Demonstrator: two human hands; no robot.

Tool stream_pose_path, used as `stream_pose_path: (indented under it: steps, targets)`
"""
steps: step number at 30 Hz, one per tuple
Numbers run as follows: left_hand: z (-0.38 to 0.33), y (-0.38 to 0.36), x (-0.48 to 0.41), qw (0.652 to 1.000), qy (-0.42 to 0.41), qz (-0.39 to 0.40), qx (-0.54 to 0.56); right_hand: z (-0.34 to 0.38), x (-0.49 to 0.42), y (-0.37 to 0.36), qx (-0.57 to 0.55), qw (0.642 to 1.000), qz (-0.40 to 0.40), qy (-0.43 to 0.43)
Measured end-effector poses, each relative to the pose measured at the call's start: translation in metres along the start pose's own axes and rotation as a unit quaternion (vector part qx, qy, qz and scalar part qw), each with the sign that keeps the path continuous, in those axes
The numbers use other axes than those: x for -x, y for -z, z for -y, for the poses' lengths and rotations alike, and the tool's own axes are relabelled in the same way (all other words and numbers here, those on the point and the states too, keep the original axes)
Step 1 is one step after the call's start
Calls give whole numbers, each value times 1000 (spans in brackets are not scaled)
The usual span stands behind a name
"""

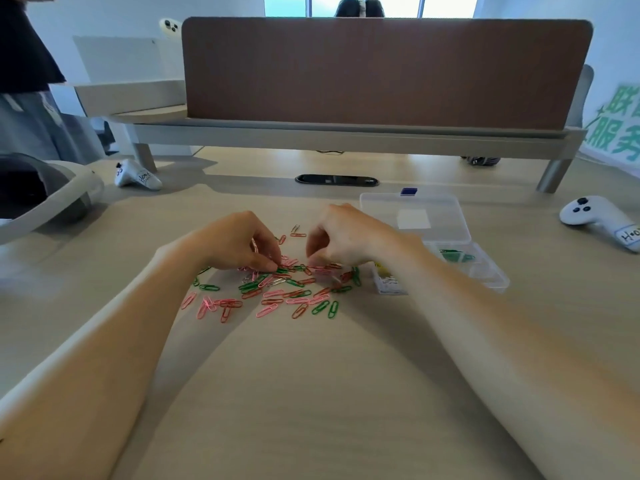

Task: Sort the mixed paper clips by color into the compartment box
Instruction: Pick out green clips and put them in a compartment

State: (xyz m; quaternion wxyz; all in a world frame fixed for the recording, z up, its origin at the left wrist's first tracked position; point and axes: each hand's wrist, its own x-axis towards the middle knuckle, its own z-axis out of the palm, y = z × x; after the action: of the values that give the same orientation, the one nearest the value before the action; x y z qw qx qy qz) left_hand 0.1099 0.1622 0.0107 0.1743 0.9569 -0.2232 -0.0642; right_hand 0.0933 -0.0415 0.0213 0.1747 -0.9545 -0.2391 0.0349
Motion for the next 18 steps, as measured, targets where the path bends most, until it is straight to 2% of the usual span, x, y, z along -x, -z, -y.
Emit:
stream_pose_path:
  steps: [11, 18]
  targets:
    - [2, -1, 2, 998, -3, -55, -35, 11, -15, -22, 5, 1000, -25, -12]
    - [0, 2, 6, 995, -19, -82, 60, 7, -10, -18, -16, 999, -38, -17]
